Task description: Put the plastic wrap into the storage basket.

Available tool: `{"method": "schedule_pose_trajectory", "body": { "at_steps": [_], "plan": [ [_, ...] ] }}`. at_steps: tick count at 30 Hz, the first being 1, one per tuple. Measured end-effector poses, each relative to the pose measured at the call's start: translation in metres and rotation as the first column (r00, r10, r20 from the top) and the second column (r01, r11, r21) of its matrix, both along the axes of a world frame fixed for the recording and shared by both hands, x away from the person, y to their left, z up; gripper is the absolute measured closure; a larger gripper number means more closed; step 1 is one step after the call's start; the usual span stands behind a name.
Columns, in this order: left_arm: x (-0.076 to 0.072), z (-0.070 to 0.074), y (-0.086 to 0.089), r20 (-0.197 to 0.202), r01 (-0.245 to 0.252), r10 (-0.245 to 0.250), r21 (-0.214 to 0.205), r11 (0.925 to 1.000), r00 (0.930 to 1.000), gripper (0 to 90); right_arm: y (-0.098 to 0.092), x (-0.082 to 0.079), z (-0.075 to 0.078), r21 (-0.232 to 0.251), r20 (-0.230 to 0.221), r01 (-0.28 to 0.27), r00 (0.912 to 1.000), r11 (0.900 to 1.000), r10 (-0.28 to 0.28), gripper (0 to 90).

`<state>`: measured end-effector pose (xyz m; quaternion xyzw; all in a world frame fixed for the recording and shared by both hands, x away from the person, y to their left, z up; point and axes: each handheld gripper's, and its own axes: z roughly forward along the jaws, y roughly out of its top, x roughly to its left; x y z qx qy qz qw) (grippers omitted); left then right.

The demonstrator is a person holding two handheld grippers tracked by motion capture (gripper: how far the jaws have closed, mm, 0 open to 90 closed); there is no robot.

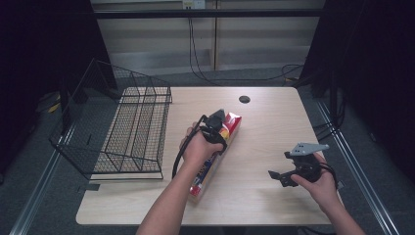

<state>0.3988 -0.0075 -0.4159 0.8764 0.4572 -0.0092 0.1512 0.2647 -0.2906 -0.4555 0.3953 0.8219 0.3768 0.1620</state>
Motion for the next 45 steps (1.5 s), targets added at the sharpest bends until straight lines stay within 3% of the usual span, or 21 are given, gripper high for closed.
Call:
{"method": "schedule_pose_trajectory", "body": {
  "at_steps": [5,15,19,45],
  "plan": [
    [0.002,0.019,0.007,-0.029,0.004,-0.006,-0.043,0.9991,0.9996,46.6,-0.001,0.000,0.001,0.006,0.003,0.002,1.0000,1.0000,-0.002,3.9],
    [0.005,0.041,0.019,-0.025,-0.003,0.001,-0.045,0.9990,0.9997,46.5,0.000,0.000,0.002,0.011,0.015,-0.006,0.9999,0.9999,0.005,3.6],
    [0.008,0.052,0.028,-0.021,-0.045,0.044,-0.048,0.9978,0.9988,46.5,-0.001,0.000,0.003,0.013,0.015,0.000,0.9999,0.9999,0.000,3.6],
    [0.019,0.085,0.054,-0.030,-0.126,0.125,-0.020,0.9919,0.9917,46.4,0.000,0.000,0.002,0.037,0.007,-0.024,0.9997,0.9990,0.024,1.6]
  ]
}}
